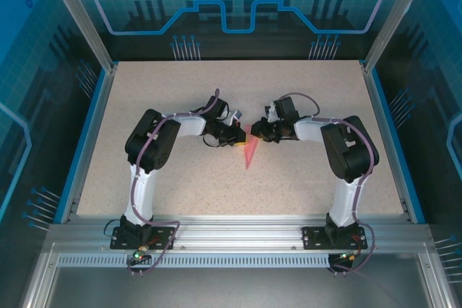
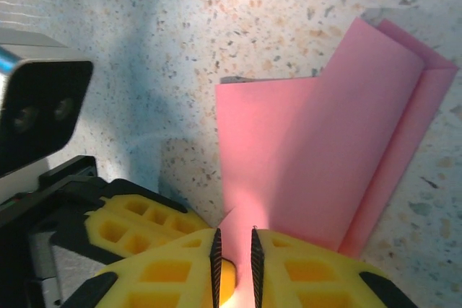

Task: Fold a paper plane with a square sheet of paper (fold left side to right side)
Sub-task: Fold the wing for the fifth time at the center of the table.

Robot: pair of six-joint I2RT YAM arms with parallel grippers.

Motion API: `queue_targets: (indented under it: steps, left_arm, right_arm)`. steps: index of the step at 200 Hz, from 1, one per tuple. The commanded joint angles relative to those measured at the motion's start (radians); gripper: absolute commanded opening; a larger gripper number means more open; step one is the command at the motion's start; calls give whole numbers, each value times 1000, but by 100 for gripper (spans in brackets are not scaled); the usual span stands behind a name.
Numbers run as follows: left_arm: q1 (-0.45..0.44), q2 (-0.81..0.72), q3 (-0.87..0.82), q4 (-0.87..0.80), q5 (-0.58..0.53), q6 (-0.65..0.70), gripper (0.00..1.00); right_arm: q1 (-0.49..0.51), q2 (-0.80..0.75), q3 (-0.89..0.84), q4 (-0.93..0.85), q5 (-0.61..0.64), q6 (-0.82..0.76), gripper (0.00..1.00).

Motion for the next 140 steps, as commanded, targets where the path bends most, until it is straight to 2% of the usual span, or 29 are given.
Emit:
queue_targets:
  steps: [1,63,103,140]
  left_arm:
    - [9,4,-23,-86,-104,30,0]
    - [10,0,-26,-83,-99,30,1]
    - [10,-54,-34,-66,-69,13,16]
    - [19,-162,-56,-95,-72,17,26]
  right_arm:
    - [6,25,26,-59,15,-24,21]
    - [6,50,39,-116,39,-30,21]
    - [6,55,30,-194,83,-29,21]
    - [4,63,16,-217,97,-16,21]
